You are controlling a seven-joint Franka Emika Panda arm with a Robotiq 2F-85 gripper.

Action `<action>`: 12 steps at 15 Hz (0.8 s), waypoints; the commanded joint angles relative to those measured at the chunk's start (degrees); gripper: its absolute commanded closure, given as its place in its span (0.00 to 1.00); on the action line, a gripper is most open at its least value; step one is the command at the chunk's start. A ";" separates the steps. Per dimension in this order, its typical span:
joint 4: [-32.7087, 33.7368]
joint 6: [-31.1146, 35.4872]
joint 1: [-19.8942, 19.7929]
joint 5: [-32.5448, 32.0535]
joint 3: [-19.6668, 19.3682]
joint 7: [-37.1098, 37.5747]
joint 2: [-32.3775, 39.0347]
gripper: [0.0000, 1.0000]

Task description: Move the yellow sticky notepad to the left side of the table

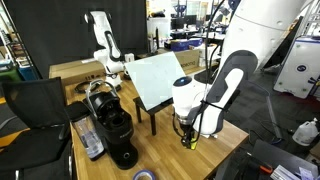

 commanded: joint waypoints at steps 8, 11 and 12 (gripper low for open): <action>-2.67 13.30 2.34 -1.00 0.30 -3.74 7.13 0.73; -2.92 17.06 3.92 -1.02 -0.24 -4.97 8.89 0.73; -2.92 18.53 4.54 -1.08 -0.53 -5.38 9.46 0.73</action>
